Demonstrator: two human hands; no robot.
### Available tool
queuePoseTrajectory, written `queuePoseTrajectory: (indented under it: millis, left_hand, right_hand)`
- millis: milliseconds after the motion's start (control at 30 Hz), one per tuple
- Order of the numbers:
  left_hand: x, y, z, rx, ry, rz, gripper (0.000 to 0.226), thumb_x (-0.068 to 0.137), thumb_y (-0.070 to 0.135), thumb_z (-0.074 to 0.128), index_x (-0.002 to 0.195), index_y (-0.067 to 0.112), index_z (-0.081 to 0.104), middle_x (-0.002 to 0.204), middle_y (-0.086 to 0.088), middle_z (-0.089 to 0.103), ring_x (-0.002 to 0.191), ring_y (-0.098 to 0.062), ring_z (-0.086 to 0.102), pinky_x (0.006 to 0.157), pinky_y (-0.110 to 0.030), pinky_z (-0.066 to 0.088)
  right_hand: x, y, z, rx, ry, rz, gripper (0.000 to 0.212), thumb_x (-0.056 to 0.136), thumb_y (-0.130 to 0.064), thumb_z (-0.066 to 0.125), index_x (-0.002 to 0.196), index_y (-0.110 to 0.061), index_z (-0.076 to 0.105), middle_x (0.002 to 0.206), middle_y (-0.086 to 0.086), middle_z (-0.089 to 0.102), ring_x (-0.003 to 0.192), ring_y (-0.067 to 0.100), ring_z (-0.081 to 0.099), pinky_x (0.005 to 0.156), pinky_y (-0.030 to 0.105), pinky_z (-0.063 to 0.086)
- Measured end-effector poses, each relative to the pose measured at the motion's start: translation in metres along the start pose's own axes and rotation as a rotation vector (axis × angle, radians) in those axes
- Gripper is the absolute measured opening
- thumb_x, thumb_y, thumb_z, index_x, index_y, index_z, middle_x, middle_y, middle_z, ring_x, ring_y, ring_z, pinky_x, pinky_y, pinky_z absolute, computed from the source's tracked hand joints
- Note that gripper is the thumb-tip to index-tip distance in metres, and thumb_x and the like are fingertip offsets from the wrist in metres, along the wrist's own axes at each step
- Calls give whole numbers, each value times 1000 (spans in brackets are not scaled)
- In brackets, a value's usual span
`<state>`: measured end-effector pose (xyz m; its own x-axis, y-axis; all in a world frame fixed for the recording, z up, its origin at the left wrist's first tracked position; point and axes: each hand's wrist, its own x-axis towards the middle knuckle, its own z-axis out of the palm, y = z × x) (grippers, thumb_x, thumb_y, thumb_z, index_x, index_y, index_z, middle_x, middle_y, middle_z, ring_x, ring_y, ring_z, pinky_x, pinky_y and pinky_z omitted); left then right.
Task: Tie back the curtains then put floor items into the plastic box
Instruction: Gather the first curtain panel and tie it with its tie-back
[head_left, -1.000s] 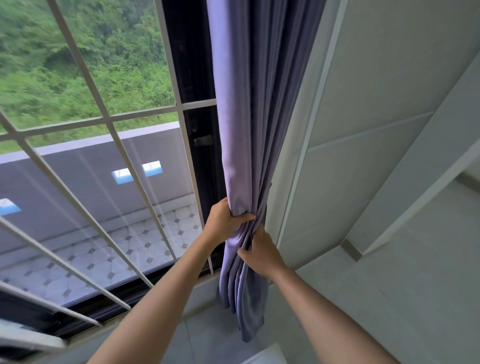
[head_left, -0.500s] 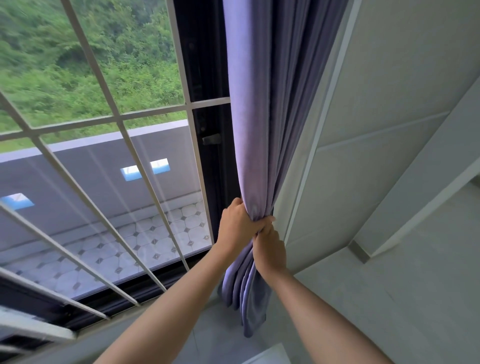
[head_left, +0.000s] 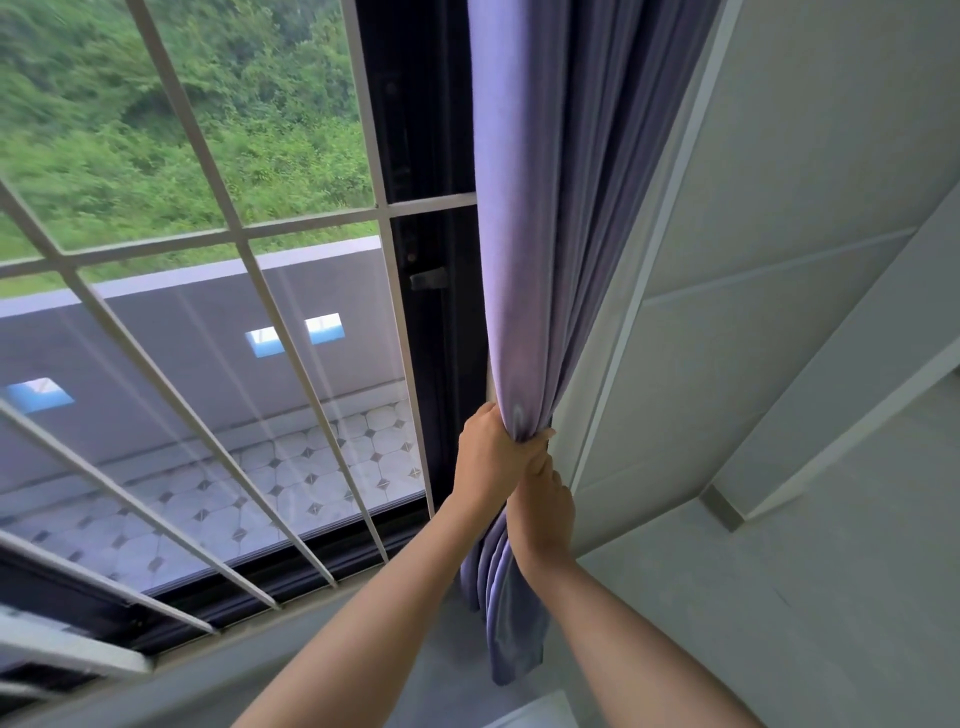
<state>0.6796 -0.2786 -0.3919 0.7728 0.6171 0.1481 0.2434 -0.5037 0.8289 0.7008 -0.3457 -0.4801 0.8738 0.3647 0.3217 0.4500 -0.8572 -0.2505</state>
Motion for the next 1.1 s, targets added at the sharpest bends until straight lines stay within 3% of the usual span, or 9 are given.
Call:
queuePoseTrajectory:
  millis: [67,167,300,433,533,700,867,1000,1100]
  left_hand:
    - [5,-2,-2,-66,10,-17,33,75,11,71,57,20,44,60,2,51,51,-9,45,50,-24,37]
    - [17,-9,-7,-95,-18,-37,17,76,7,70,66,4,56,63,-10,60,55,-16,51,55,-33,48]
    - [31,-16,-9,-118,-7,-44,19,74,8,70,68,-2,55,64,-16,61,55,-18,48,55,-37,47]
    - [36,-19,-8,-123,-12,-44,16,76,8,69,73,-3,57,67,-16,62,59,-21,52,55,-34,47]
    - [35,-19,-7,-167,-21,-54,15,78,7,68,72,-1,56,69,-19,62,58,-17,49,52,-29,44]
    - [35,-25,-2,-191,-13,-91,22,80,9,66,64,19,55,67,-13,64,61,-16,54,59,-37,51]
    - [33,-23,-3,-205,0,-84,24,79,7,67,65,22,55,70,-11,65,64,-24,58,61,-37,52]
    - [30,-23,-4,-209,-5,-82,15,76,4,66,73,-4,55,71,-22,61,59,-17,47,55,-38,45]
    - [29,-21,-3,-225,-13,-91,19,77,6,67,75,-7,54,73,-24,61,58,-14,44,53,-28,40]
  right_hand:
    - [1,-1,-4,79,-10,-19,18,81,-19,69,92,-6,65,74,4,68,58,17,66,52,26,53]
    - [9,-1,-14,305,-168,2,24,97,-27,45,103,-7,57,88,5,68,75,22,68,67,29,52]
    - [30,9,-30,707,-392,199,10,91,-29,51,95,-21,55,86,-7,63,82,18,63,62,20,42]
    - [62,32,-16,775,-272,439,11,90,-23,59,99,-19,56,99,-3,65,94,23,63,72,24,44]
    - [85,45,5,682,-316,512,38,89,-19,60,125,-11,51,127,10,59,115,30,58,93,32,43]
    - [111,49,28,678,-455,498,77,75,-24,67,144,-9,36,135,19,52,123,35,51,98,39,41]
    - [119,52,50,714,-526,548,33,91,-23,60,116,-3,58,120,19,62,105,34,58,89,37,44]
    - [102,50,32,741,-417,614,33,100,-24,37,113,2,53,112,22,57,105,38,54,78,34,35]
    - [79,58,6,757,-351,585,25,96,-29,48,96,-4,50,91,14,54,91,32,54,73,34,36]
